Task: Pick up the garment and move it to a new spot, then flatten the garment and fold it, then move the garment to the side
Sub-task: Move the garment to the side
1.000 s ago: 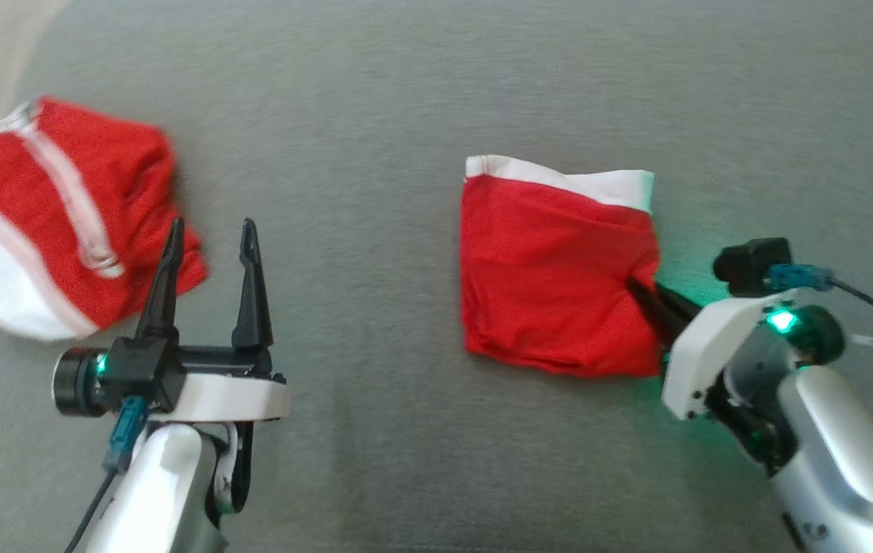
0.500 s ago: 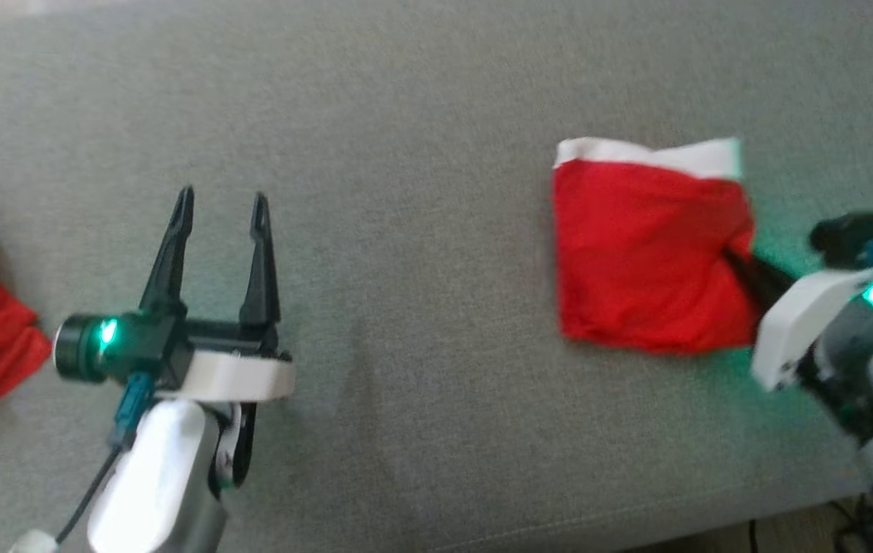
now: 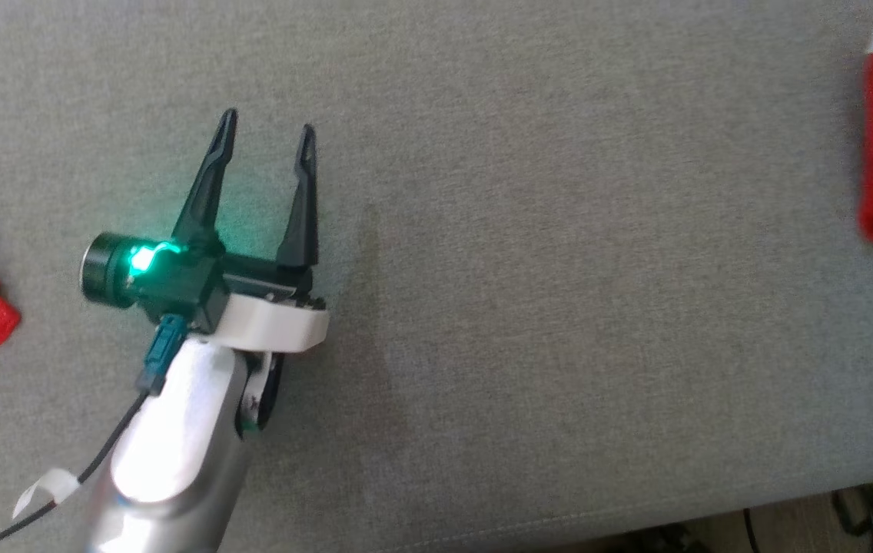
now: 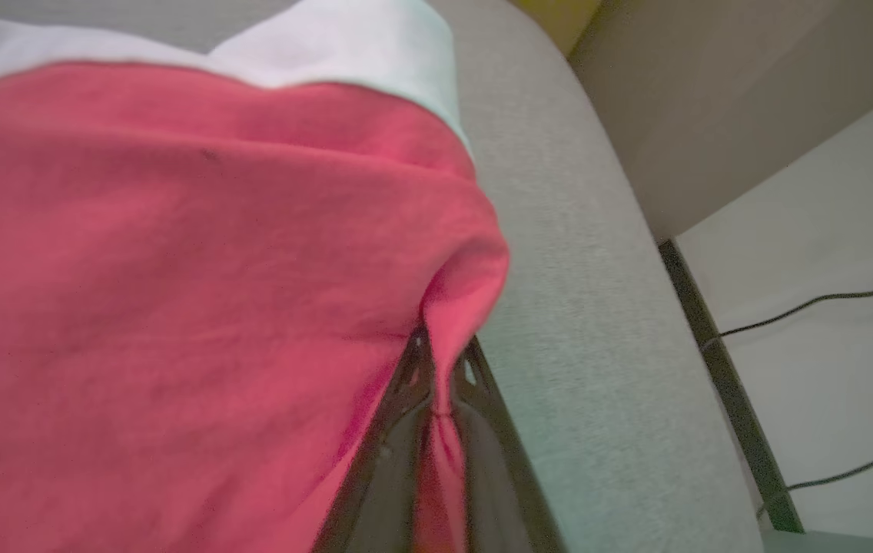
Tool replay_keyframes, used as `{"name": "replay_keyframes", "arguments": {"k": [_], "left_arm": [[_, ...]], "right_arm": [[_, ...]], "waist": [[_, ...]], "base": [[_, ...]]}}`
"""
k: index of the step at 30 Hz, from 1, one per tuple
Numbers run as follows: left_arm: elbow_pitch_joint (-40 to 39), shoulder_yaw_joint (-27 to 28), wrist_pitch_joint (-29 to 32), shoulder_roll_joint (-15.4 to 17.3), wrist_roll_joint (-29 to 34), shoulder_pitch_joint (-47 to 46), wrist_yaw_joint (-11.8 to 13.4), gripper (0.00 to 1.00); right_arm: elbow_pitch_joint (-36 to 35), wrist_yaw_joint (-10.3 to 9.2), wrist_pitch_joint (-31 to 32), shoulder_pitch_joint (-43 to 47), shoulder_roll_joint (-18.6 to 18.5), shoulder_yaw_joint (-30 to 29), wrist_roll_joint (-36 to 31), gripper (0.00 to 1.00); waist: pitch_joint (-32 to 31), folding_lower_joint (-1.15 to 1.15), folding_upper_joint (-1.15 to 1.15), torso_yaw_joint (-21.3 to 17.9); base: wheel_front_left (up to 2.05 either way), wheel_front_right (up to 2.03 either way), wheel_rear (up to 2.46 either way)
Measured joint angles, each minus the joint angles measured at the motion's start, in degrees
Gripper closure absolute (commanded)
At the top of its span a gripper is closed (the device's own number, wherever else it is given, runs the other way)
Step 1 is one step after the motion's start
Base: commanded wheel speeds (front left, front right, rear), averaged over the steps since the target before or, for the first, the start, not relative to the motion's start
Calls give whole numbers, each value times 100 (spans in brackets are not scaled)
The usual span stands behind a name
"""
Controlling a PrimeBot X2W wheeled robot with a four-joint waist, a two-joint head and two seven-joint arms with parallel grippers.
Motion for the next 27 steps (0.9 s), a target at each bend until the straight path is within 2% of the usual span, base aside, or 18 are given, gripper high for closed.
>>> {"name": "replay_keyframes", "arguments": {"k": [5, 7, 14, 17, 20, 21, 27], "left_arm": [[5, -41, 0, -94, 92, -192, -73, 0], [32, -46, 0, -123, 91, -265, -104, 0], [119, -34, -1, -176, 148, -353, -199, 0], [189, -8, 0, -171, 151, -335, -198, 0], [255, 42, 0, -141, 149, -193, -197, 0], [255, 42, 0, -141, 149, -193, -197, 0], [374, 198, 0, -20, 105, 319, -170, 0]], "right_arm": [[623, 0, -399, -441, -45, -493, -336, 100], [865, 0, -560, -556, -44, -687, -542, 0], [1475, 0, -1092, -602, 103, -1361, -1129, 0], [1362, 0, -1457, -580, 315, -1512, -1284, 0], [870, 0, -1739, -526, 759, -1473, -1380, 0], [870, 0, -1739, -526, 759, -1473, -1380, 0], [-991, 0, -1729, 293, 1760, -1172, -1516, 0]], "waist": [[203, 0, 0, 66], [254, 0, 0, 94], [224, -1, 0, 151], [105, -1, 0, 161], [-62, -1, 0, 142], [-62, -1, 0, 142], [-488, -2, 0, 110]], "base": [[0, 0, 0], [0, 0, 0], [0, 0, 0], [0, 0, 0], [0, 0, 0], [0, 0, 0], [0, 0, 0]]}}
